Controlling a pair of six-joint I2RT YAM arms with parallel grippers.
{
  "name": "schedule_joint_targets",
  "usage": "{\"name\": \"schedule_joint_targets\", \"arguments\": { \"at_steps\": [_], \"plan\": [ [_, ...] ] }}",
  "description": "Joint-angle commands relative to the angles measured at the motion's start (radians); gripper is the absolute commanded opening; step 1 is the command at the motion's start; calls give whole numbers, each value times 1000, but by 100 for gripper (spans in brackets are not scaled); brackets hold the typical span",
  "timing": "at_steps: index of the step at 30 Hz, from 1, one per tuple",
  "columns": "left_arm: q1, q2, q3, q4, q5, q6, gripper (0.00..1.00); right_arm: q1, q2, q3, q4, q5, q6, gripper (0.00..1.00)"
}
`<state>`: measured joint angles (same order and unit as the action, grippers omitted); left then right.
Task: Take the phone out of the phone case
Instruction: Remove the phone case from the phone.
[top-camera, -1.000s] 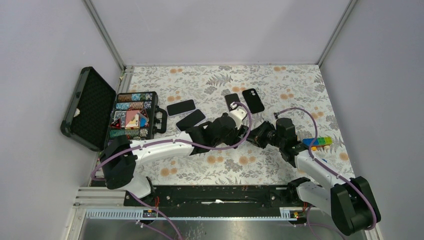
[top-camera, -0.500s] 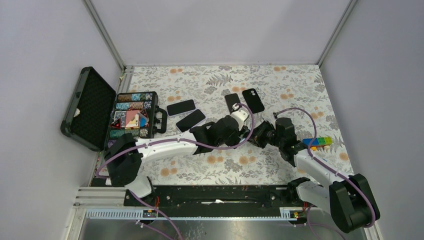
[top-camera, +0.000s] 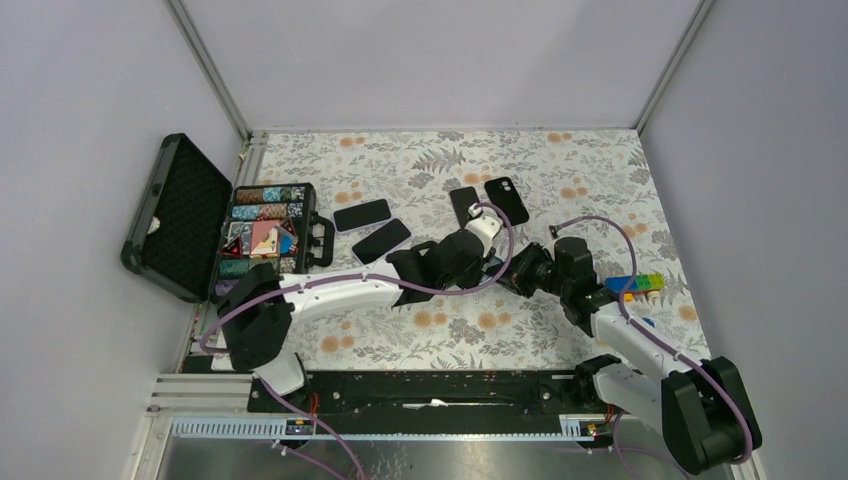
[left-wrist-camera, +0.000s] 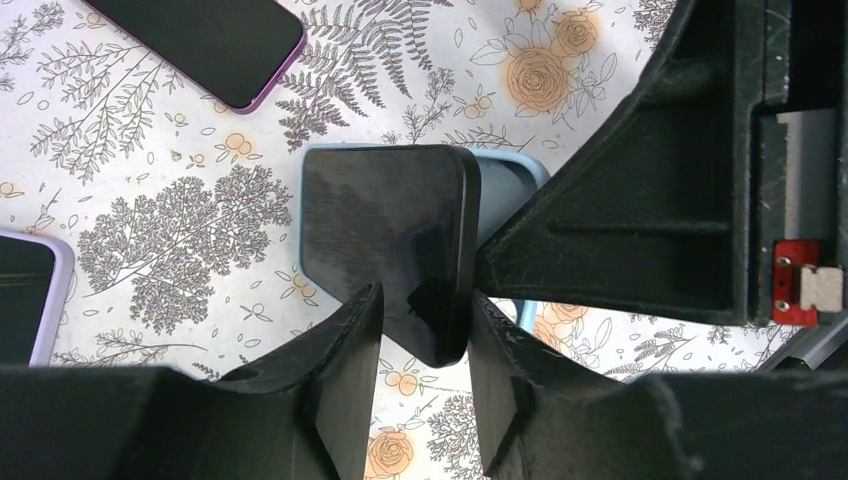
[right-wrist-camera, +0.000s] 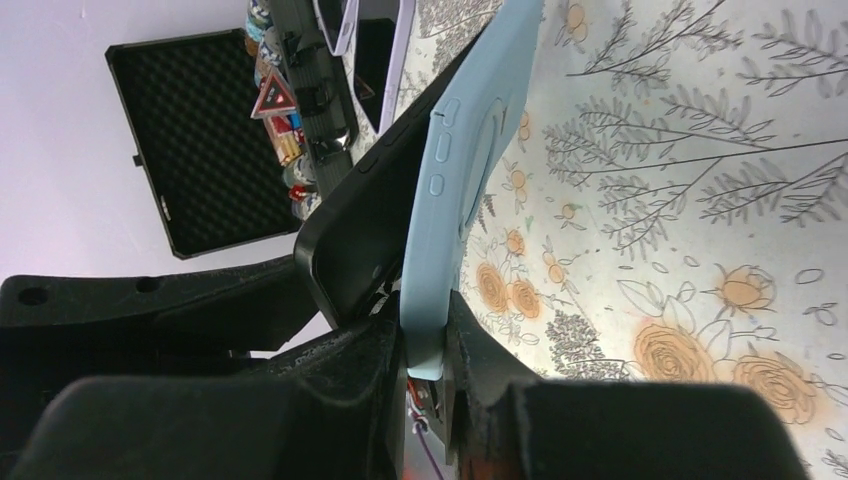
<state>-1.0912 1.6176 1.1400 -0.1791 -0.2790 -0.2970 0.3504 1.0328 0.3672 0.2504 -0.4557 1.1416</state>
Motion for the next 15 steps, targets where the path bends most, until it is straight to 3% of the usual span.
{"name": "schedule_joint_targets", "arguments": {
  "at_steps": [1,8,15],
  "plan": [
    [21,52,45,32,-87,15,37,-1,-78,5,10,-97,-51,0],
    [45,55,62,52,-88,35,1,-1,-161,-14,-119,-44,-121,0],
    [96,-31,33,95,-14,48,0,-2,-204,-2,-259,58,-228,0]
  ]
}}
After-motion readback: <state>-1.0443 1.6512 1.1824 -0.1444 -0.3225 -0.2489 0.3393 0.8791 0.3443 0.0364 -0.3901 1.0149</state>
